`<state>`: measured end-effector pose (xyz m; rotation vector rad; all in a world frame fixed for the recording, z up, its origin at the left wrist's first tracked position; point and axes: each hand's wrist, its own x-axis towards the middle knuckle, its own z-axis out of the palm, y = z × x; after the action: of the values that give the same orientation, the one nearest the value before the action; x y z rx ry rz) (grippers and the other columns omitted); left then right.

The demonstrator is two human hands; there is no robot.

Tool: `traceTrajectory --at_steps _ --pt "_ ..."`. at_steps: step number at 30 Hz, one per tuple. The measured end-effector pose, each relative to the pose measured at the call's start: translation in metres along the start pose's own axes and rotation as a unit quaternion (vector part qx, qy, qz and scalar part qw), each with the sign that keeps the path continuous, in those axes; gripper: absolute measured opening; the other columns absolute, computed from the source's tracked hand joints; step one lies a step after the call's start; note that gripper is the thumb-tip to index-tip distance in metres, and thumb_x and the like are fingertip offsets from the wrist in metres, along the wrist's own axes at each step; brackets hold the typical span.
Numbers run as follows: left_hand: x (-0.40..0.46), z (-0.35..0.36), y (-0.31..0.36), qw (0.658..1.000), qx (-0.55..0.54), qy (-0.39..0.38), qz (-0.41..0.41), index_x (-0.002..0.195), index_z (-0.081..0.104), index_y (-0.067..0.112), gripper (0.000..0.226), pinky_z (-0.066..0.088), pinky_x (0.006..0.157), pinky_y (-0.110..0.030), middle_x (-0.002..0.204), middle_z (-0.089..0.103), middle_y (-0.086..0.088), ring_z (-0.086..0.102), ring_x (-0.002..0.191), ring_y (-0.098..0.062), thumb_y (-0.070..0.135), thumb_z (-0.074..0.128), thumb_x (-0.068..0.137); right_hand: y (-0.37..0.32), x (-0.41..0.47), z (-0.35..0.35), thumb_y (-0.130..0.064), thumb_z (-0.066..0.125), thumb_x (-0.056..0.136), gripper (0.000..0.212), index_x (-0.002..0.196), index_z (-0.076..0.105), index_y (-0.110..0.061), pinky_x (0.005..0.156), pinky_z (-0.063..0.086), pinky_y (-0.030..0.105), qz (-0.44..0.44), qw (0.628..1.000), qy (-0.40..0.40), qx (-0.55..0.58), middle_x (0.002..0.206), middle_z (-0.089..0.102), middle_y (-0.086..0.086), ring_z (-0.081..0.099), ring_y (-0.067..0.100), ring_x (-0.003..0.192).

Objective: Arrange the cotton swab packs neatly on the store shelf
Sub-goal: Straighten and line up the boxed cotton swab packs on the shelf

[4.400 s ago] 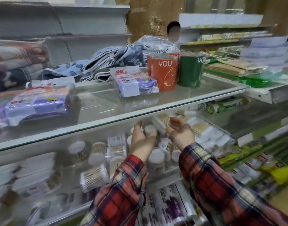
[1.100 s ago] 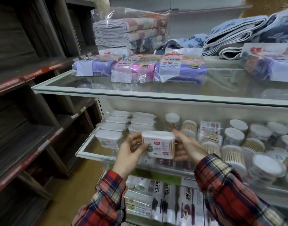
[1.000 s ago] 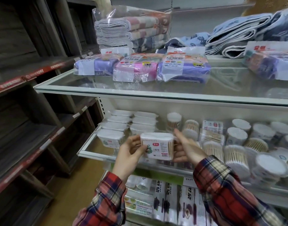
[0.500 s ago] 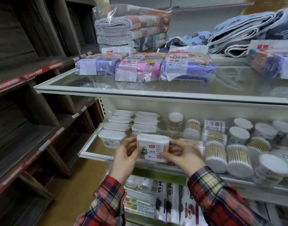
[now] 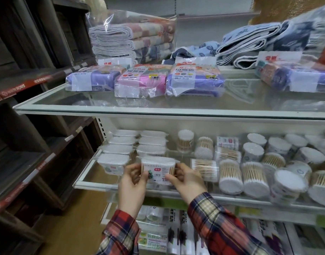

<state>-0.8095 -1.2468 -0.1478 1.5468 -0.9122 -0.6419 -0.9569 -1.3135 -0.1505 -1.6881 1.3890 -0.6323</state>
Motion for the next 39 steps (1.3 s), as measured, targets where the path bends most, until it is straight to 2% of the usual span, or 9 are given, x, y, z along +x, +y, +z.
traceTrajectory --at_steps 4,8,11,16,22,28,39 --pt "0.001 0.001 -0.011 0.999 0.034 -0.004 -0.015 0.117 0.054 0.031 0.036 0.049 0.1 -0.043 0.118 0.064 0.004 0.061 0.112 -0.012 0.011 0.064 0.089 -0.002 0.001 0.002 -0.05 0.065 0.081 0.043 0.117 0.054 -0.03 0.093 0.052 0.037 -0.005 0.999 0.015 -0.043 0.111 0.066 -0.006 0.063 0.014 0.099" --pt "0.0 0.002 -0.016 0.998 0.061 -0.008 -0.023 0.128 0.051 0.036 0.045 0.048 0.101 -0.045 0.125 0.062 0.006 0.058 0.117 -0.015 0.018 0.063 0.088 -0.002 0.002 0.005 -0.048 0.065 0.082 0.041 0.118 0.054 -0.03 0.093 0.052 0.036 -0.002 0.998 0.022 -0.052 0.112 0.066 -0.006 0.063 0.014 0.099" --pt "-0.001 0.001 -0.015 0.997 0.068 -0.01 -0.024 0.133 0.05 0.031 0.049 0.047 0.102 -0.045 0.128 0.061 0.003 0.057 0.117 -0.015 0.017 0.063 0.088 -0.002 0.003 0.008 -0.048 0.064 0.082 0.04 0.117 0.053 -0.03 0.091 0.053 0.037 0.002 0.998 0.025 -0.052 0.111 0.066 -0.007 0.063 0.013 0.098" --pt "-0.001 0.001 -0.012 0.996 0.087 -0.015 -0.015 0.134 0.048 0.034 0.051 0.045 0.103 -0.046 0.131 0.058 0.002 0.054 0.119 -0.018 0.019 0.063 0.088 -0.004 0.006 0.012 -0.047 0.064 0.083 0.038 0.115 0.053 -0.031 0.092 0.052 0.036 -0.001 0.998 0.038 -0.057 0.11 0.067 -0.007 0.064 0.014 0.098" --pt "-0.002 0.003 -0.009 0.996 0.082 -0.014 -0.022 0.138 0.043 0.027 0.055 0.043 0.105 -0.042 0.128 0.057 0.002 0.052 0.12 -0.016 0.016 0.064 0.088 -0.004 0.007 0.016 -0.045 0.067 0.081 0.035 0.111 0.053 -0.031 0.091 0.053 0.036 0.004 0.998 0.043 -0.04 0.109 0.067 -0.006 0.064 0.014 0.097" --pt "-0.002 0.002 -0.011 0.996 0.082 -0.015 -0.018 0.133 0.044 0.027 0.052 0.043 0.103 -0.038 0.125 0.057 0.003 0.052 0.119 -0.017 0.015 0.065 0.087 -0.003 0.008 0.019 -0.046 0.067 0.08 0.04 0.114 0.05 -0.032 0.09 0.053 0.036 0.007 0.998 0.052 -0.027 0.109 0.066 -0.008 0.064 0.014 0.098" --pt "0.001 0.007 -0.015 0.997 0.083 -0.001 -0.008 0.137 0.043 0.025 0.057 0.042 0.1 -0.036 0.128 0.056 -0.003 0.051 0.113 -0.016 0.012 0.066 0.087 -0.005 0.009 0.02 -0.05 0.064 0.082 0.038 0.113 0.049 -0.034 0.089 0.053 0.035 0.001 0.997 0.058 -0.046 0.107 0.067 -0.008 0.063 0.014 0.097"
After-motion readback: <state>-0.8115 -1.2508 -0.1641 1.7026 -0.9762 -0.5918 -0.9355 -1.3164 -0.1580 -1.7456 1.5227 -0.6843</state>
